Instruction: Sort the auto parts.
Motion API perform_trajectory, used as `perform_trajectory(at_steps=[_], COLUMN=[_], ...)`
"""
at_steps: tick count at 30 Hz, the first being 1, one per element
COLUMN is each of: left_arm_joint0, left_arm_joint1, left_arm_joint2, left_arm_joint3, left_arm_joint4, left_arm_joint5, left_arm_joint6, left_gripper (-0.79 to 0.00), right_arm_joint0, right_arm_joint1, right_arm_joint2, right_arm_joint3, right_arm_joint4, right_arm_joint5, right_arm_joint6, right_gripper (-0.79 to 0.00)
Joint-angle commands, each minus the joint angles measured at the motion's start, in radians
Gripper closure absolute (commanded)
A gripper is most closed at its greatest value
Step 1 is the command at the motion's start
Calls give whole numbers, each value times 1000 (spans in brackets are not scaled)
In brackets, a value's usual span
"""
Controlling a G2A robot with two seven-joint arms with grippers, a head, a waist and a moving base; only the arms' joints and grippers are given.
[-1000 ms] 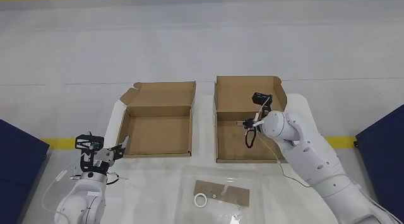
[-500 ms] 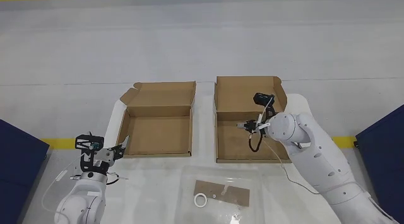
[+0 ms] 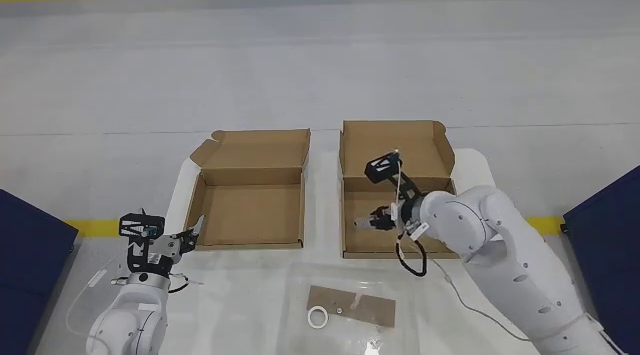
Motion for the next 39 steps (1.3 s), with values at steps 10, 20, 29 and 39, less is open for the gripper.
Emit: perform_trajectory(at_steps=[10,20,29,39], left_arm_joint0=[0,0,0,0], left_arm_joint1=[0,0,0,0], left_arm_joint2=[0,0,0,0], left_arm_joint3=[0,0,0,0], left_arm_joint4=[0,0,0,0], left_arm_joint5=[0,0,0,0], left_arm_joint6=[0,0,0,0], left_gripper=[-785,-785,-785,-785], right_arm_joint0=[8,72,117,93], right_arm_joint1=[4,1,6,5], right_arm_joint2=[-75,-186,-306,-327], right_arm_joint3=[-69,-141,-81,-67], right_arm_joint4=[-128,-105,-92,6], right_arm_joint5=[-120,-329,-384,-482], right_arm_joint6=[58,266,266,197], right_gripper=[-785,-785,-785,-785])
